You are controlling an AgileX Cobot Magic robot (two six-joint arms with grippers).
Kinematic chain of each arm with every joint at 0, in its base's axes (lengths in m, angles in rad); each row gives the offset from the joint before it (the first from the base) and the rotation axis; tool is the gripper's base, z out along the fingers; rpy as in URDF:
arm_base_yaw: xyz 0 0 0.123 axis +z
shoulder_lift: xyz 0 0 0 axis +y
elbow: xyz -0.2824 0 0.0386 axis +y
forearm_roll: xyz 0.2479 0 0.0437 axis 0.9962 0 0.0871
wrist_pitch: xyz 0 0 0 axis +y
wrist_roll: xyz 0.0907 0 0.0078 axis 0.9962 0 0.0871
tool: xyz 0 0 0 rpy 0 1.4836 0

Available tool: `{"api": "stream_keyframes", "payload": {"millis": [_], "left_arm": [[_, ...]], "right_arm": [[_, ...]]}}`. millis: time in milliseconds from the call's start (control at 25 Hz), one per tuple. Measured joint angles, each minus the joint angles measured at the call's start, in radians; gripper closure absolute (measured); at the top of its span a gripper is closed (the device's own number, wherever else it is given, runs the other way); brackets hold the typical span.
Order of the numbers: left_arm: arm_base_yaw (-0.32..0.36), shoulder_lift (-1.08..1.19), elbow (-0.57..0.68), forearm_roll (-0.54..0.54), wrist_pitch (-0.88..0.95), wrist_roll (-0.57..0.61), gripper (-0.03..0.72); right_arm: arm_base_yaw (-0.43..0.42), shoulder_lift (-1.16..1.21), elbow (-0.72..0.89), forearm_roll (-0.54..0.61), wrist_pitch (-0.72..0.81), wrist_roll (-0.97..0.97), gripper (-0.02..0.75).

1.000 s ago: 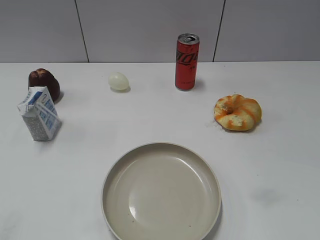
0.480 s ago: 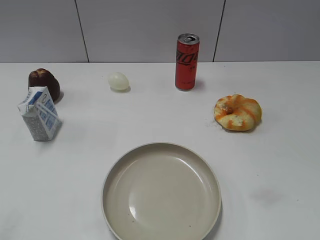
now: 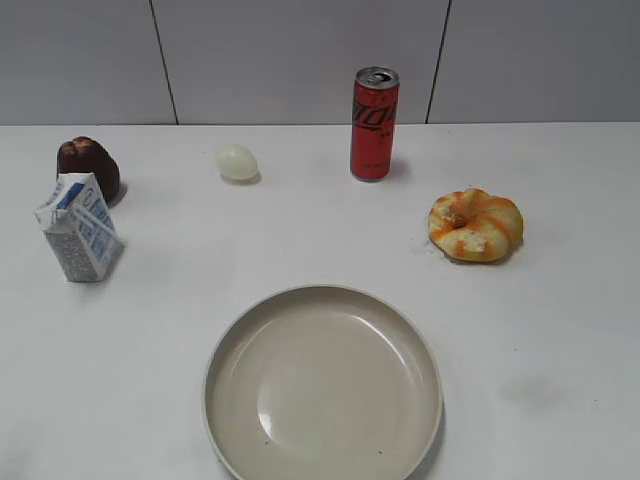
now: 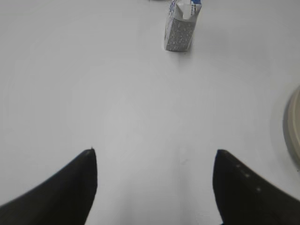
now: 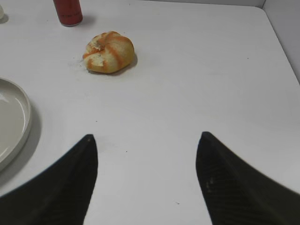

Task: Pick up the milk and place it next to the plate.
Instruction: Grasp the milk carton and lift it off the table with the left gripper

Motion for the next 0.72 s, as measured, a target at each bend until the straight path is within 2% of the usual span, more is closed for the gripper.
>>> {"api": "stream_keyframes", "payload": {"millis": [400,720], "left_arm": [[-0.015,0.449,-0.19,-0.007,-0.093,0.0,0.114],[-0.113,0.77,-0.373,0.013,-0.143,0.0,0.12]], "right_arm": [[0.0,0.0,0.0,0.0,0.0,0.0,0.238],[0.0,0.0,0.0,0.0,0.0,0.0,0.238]]}}
